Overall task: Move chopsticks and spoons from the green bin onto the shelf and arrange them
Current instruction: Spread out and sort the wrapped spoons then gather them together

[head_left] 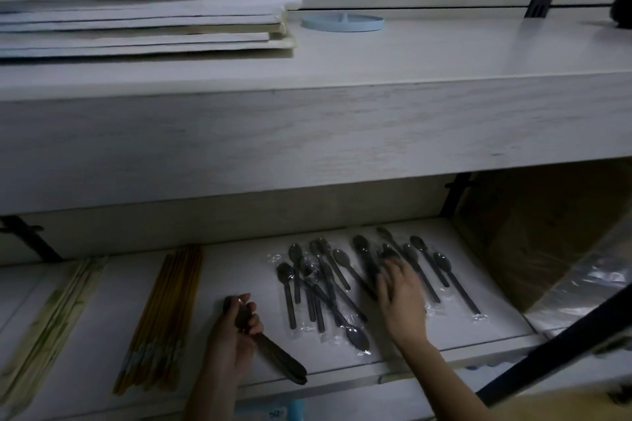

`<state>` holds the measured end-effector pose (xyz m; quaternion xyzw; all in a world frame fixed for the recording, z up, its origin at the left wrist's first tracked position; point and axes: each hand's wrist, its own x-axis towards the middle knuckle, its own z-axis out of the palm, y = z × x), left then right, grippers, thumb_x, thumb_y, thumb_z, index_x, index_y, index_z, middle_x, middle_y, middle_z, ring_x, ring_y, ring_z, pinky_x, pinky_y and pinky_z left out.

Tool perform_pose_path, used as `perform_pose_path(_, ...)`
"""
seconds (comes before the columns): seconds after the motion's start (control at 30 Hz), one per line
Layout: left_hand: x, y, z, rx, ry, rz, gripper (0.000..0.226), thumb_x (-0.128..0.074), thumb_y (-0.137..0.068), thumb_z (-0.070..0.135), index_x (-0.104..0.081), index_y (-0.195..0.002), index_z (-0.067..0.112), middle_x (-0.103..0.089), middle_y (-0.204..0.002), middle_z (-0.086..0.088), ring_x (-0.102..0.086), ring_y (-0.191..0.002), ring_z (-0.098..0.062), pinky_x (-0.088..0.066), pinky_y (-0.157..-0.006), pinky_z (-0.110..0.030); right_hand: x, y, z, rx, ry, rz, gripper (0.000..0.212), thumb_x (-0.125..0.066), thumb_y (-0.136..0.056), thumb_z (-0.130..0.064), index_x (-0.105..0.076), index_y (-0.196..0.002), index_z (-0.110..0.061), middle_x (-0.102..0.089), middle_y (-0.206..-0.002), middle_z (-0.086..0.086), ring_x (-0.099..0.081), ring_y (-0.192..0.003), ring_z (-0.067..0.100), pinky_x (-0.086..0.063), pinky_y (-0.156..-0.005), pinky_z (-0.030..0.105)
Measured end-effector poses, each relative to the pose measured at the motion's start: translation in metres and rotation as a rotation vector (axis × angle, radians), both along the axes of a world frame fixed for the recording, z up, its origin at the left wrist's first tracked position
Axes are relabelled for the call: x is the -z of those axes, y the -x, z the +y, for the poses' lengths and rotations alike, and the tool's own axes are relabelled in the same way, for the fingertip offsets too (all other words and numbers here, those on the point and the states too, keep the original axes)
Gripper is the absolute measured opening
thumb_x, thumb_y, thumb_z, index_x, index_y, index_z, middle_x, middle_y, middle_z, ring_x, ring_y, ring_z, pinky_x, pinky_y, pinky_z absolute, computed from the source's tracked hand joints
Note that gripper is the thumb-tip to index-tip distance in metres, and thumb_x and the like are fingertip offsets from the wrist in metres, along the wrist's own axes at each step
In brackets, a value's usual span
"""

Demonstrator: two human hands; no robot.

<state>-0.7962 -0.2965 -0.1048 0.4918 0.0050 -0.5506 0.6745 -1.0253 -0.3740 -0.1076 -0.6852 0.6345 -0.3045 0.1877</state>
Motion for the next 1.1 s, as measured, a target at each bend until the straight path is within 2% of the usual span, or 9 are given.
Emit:
perform_pose_path(0.1, -0.009, -0.007, -0.01, 0.078, -0.02, -0.06, 0.024, -0.034, -0.1, 0.021, -0.051, -0.087, 0.008, -0.047, -0.073, -0.007, -0.042, -0.042, -0.008, -0.034, -0.034, -0.014, -0.026, -0.04, 0.033, -0.353, -0.31, -0.215, 0.023, -0.039, -0.099, -0.029, -0.059, -0.103, -0.021, -0.059, -0.087, -0.011, -0.055, -0.077, -0.001, -0.047, -0.076, 0.018)
perform_pose_path(0.2, -0.013, -0.013, -0.026, 0.137, -0.04, -0.036, 0.028, -0.034, -0.101, 0.022, -0.051, -0.086, 0.005, -0.046, -0.07, -0.008, -0.04, -0.045, -0.009, -0.033, -0.032, -0.013, -0.038, -0.082, 0.059, -0.578, -0.786, -0.411, 0.025, -0.035, -0.1, -0.035, -0.054, -0.094, -0.02, -0.056, -0.076, -0.01, -0.055, -0.063, -0.003, -0.047, -0.065, 0.013)
perform_pose_path(0.33, -0.014, -0.019, -0.041, 0.182, -0.034, -0.008, 0.033, -0.035, -0.101, 0.019, -0.052, -0.078, 0.002, -0.049, -0.06, -0.009, -0.048, -0.044, -0.012, -0.04, -0.038, -0.017, -0.026, -0.121, 0.07, -0.468, -1.006, -0.651, 0.024, -0.032, -0.101, -0.024, -0.047, -0.084, -0.017, -0.048, -0.066, -0.002, -0.047, -0.043, 0.003, -0.039, -0.044, 0.014)
perform_pose_path(0.5, -0.011, -0.031, -0.047, 0.207, -0.072, -0.148, 0.021, -0.041, -0.098, 0.013, -0.054, -0.087, 0.002, -0.058, -0.077, -0.015, -0.053, -0.07, -0.023, -0.05, -0.043, -0.016, -0.018, -0.146, 0.064, -0.397, -1.005, -0.648, 0.026, -0.029, -0.101, -0.019, -0.045, -0.081, -0.018, -0.044, -0.066, -0.002, -0.04, -0.048, 0.006, -0.033, -0.039, 0.014)
perform_pose_path(0.6, -0.014, -0.039, -0.039, 0.161, -0.135, -0.405, 0.009, -0.047, -0.096, 0.013, -0.055, -0.1, 0.01, -0.057, -0.085, -0.007, -0.055, -0.076, -0.018, -0.052, -0.055, -0.021, -0.007, -0.16, 0.057, -0.356, -0.946, -0.556, 0.024, -0.029, -0.101, -0.021, -0.046, -0.084, -0.019, -0.045, -0.07, -0.002, -0.04, -0.055, 0.009, -0.033, -0.043, 0.017)
perform_pose_path(0.77, 0.02, -0.035, -0.016, 0.178, -0.376, -0.619, 0.018, -0.048, -0.094, 0.012, -0.056, -0.079, 0.017, -0.058, -0.083, -0.004, -0.057, -0.082, -0.019, -0.046, -0.078, -0.03, 0.01, -0.18, 0.05, -0.356, -0.891, -0.406, 0.021, -0.038, -0.097, -0.021, -0.051, -0.105, -0.007, -0.049, -0.076, -0.002, -0.044, -0.063, 0.009, -0.036, -0.054, 0.02)
perform_pose_path(0.83, 0.035, -0.02, -0.005, 0.214, -0.447, -0.807, 0.016, -0.045, -0.096, 0.022, -0.059, -0.1, 0.015, -0.062, -0.103, -0.007, -0.059, -0.103, -0.02, -0.043, -0.084, -0.021, 0.011, -0.186, 0.05, -0.375, -0.876, -0.348, 0.022, -0.043, -0.096, -0.022, -0.054, -0.105, -0.005, -0.055, -0.082, 0.003, -0.05, -0.068, 0.012, -0.041, -0.058, 0.021)
perform_pose_path(0.93, 0.022, -0.024, 0.001, 0.305, -0.367, -0.897, 0.02, -0.041, -0.098, 0.008, -0.059, -0.107, 0.011, -0.062, -0.094, -0.001, -0.059, -0.088, -0.012, -0.042, -0.064, 0.001, 0.011, -0.194, 0.048, -0.432, -0.81, -0.197, 0.033, -0.044, -0.095, -0.027, -0.058, -0.109, -0.001, -0.061, -0.092, 0.01, -0.056, -0.079, 0.02, -0.047, -0.072, 0.03)
perform_pose_path(1.1, 0.014, -0.035, 0.009, 0.283, -0.246, -0.977, 0.02, -0.043, -0.095, 0.002, -0.062, -0.092, 0.005, -0.056, -0.073, 0.004, -0.055, -0.071, -0.009, -0.043, -0.056, -0.003, -0.004, -0.195, 0.042, -0.572, -0.739, 0.106, 0.029, -0.045, -0.094, -0.015, -0.047, -0.065, -0.017, -0.054, -0.057, -0.005, -0.064, -0.063, 0.015, -0.051, -0.069, 0.022)
